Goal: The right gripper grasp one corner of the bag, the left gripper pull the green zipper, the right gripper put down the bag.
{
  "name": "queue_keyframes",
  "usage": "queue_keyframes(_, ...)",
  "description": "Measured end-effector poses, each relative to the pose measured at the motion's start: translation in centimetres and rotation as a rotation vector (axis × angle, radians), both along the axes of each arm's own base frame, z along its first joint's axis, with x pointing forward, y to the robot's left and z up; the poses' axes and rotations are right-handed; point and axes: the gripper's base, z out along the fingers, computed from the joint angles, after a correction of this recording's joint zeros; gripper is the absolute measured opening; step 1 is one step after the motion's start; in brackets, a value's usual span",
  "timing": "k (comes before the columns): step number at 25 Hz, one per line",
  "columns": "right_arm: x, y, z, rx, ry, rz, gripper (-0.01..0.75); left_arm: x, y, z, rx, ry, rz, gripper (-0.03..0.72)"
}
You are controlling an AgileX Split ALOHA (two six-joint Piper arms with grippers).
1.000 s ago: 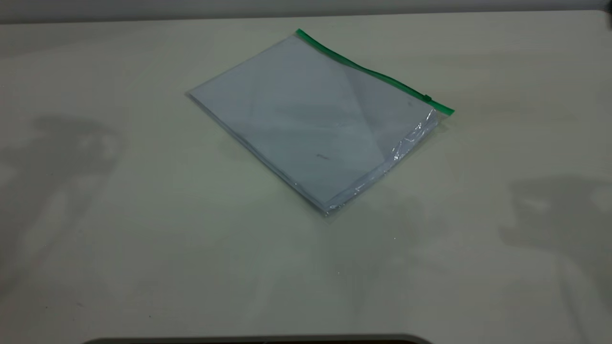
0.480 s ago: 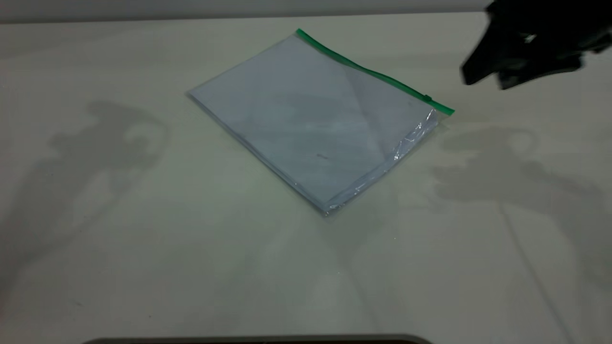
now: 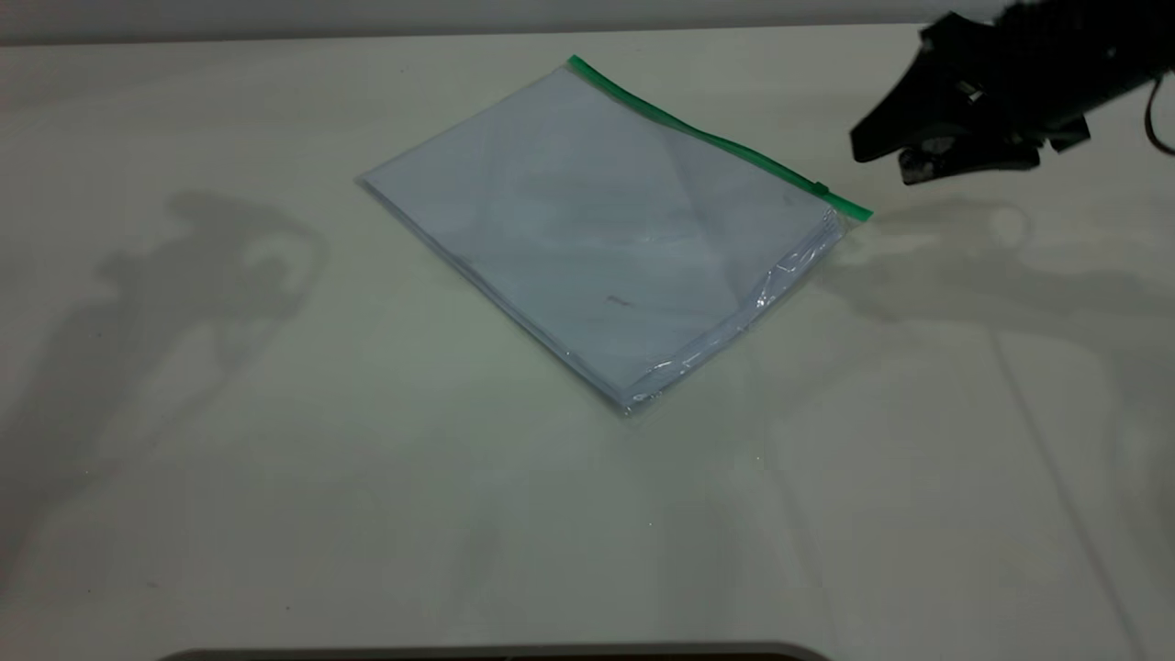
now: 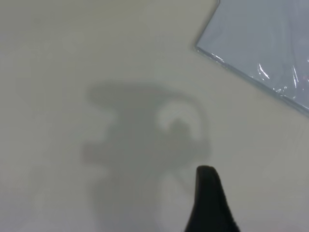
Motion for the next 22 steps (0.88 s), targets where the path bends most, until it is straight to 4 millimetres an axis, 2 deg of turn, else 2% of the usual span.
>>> queue_keyframes(2,0.4,-0.7,-1.2,0.029,0.008,-0.004,0.541,0.1,0.0,0.0,0.0,-0.007,0.001,0.575)
queue_keyframes(8,0.9,-0.7,-4.5,0.056,-0.004,0.021,0.541,0.1,0.0,0.0,-0.001,-0.011,0.001,0.575)
queue_keyframes(15,1.7,-0.7,-6.8,0.069,-0.03,0.001,0.541,0.1,0.0,0.1,-0.001,-0.015,0.002,0.575)
queue_keyframes(22,2.2,-0.6,-8.3,0.101,-0.043,0.0,0.541,0.2,0.0,0.1,-0.001,-0.018,0.003,0.575)
